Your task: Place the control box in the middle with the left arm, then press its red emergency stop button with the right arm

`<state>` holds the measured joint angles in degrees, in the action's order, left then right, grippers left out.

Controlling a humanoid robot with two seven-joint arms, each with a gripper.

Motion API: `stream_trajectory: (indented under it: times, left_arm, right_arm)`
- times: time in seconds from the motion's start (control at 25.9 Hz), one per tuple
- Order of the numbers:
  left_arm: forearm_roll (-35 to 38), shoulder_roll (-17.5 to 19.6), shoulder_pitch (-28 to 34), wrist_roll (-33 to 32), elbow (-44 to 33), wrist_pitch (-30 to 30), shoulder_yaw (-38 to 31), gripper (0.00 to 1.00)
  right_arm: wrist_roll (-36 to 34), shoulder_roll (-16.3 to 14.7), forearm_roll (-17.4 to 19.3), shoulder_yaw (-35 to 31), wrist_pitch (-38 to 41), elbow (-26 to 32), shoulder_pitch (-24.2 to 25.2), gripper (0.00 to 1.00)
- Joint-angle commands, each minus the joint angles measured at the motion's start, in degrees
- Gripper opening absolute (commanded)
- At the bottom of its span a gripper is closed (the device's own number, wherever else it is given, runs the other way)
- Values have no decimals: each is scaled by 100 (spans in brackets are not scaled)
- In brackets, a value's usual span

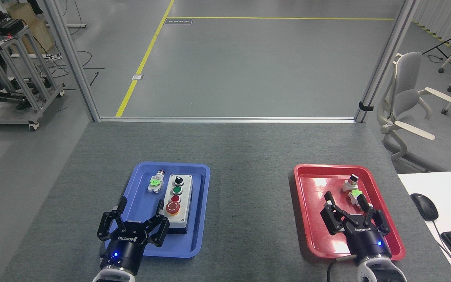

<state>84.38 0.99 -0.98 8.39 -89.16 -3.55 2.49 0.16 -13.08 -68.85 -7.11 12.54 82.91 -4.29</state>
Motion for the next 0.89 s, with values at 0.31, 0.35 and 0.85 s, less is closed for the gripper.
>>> stream_trajectory:
  times: [0.31, 0.35, 0.85]
  left_arm:
    - [8, -19, 10, 22, 12, -75, -21, 99]
    - [8, -19, 10, 4, 3, -75, -21, 99]
    - [17, 16, 1, -22, -58, -93, -21, 99]
  right_arm:
    - [-253, 60, 20, -62, -1016, 15, -11, 99]
    - [-262, 60, 20, -62, -1025, 6, -11, 99]
    - [-200, -19, -1113, -36, -1034, -143, -46, 99]
